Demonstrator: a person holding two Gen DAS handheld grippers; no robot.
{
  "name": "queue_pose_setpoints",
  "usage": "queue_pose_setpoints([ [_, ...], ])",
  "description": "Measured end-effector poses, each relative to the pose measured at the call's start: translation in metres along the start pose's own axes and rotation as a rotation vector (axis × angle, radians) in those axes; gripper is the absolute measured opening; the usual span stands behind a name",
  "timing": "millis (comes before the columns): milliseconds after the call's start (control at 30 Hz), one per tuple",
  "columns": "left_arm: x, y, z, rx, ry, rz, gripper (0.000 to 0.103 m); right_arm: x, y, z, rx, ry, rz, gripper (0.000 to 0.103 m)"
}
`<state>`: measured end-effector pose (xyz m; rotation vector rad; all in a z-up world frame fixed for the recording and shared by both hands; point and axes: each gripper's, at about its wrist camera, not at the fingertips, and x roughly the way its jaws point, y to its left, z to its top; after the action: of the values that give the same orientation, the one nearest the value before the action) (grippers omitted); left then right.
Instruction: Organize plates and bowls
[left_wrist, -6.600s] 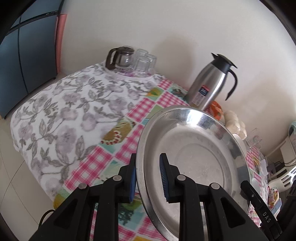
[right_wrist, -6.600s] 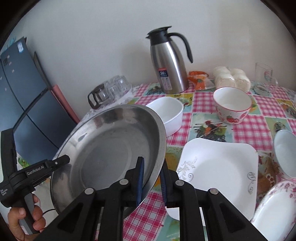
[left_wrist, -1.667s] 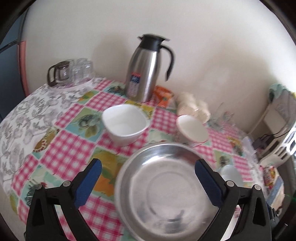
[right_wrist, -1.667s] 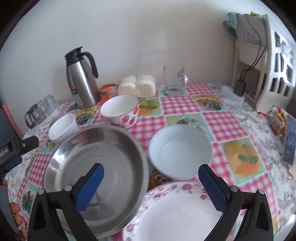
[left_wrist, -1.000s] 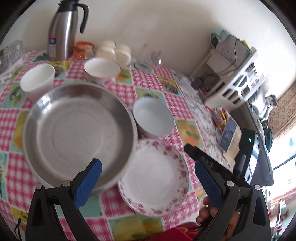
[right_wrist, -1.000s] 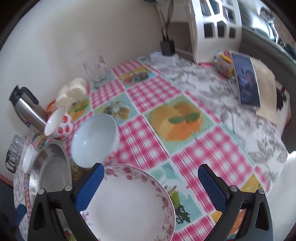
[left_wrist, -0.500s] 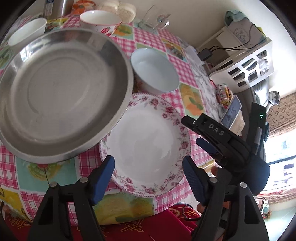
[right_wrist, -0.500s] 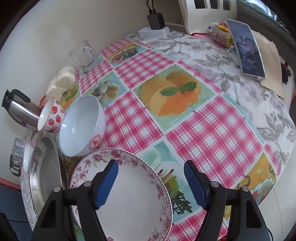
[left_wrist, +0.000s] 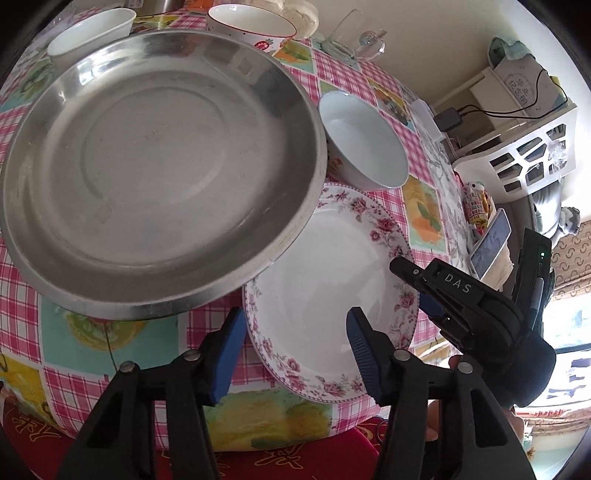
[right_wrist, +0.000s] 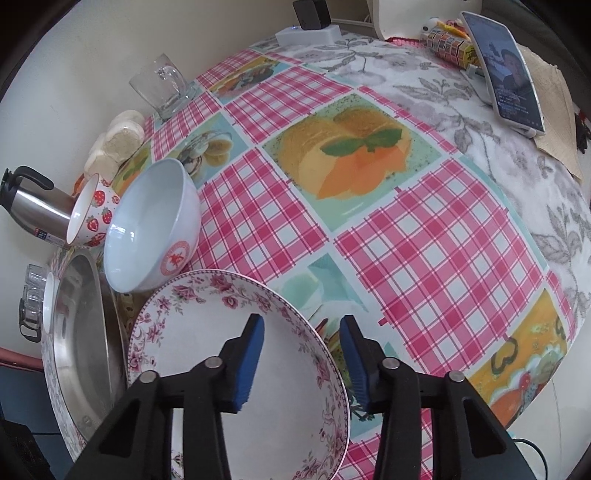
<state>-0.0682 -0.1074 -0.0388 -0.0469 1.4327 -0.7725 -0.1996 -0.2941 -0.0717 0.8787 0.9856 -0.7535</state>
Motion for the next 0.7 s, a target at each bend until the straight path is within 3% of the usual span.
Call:
queue_pose_setpoints([
  [133, 0.003, 0.003, 0.001, -0.012, -0.005, 0.012, 0.052, 0.005, 0.002, 0.0, -0.003, 0.009, 0.002, 0.042],
  [400, 0.02, 0.009, -0.001, -0.017, 0.021, 0.076, 0.025, 0.006, 0.003, 0.0, -0.014, 0.002, -0.007, 0.04],
  [700, 0.029, 0.016, -0.001, -0.036, 0.024, 0.095, 0.014, 0.007, 0.002, 0.001, -0.042, -0.018, 0.011, 0.035],
])
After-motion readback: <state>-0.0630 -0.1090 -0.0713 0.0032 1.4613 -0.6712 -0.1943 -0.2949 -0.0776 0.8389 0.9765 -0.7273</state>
